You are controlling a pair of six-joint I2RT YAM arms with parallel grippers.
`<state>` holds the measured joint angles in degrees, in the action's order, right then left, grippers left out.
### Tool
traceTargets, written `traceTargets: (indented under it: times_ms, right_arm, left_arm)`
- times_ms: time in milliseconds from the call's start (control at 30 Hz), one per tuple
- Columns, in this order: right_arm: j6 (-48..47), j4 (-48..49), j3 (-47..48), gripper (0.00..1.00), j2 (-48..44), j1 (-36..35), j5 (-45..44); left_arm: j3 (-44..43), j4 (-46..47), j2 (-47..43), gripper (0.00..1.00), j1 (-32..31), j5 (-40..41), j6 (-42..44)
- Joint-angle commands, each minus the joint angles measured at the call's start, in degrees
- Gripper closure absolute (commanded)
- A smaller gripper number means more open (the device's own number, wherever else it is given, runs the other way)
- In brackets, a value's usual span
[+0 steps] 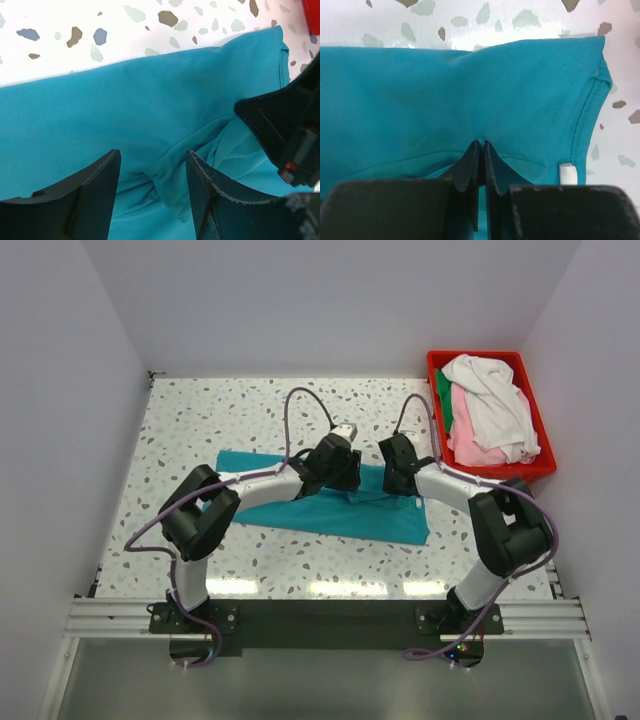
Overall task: Fold and stack the t-shirts
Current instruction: Fold the tshirt
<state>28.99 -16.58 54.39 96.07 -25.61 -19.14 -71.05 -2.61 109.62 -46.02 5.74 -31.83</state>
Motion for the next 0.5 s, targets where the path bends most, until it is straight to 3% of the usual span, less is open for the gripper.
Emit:
traceTargets:
  times_ms: [0,467]
  right_arm:
    - [1.59,2.34,-2.44,0.98,-5.71,0.12,1.91]
    - [3.79,2.95,-12.9,1.0,-21.09,0.03,9.46]
  left_arm:
    - [-2.6,0.15,0.85,0.4,-0.91,0.15,1.42]
    - [-1.55,-1.96,0.42,0.43,-2.41,1.03,2.74]
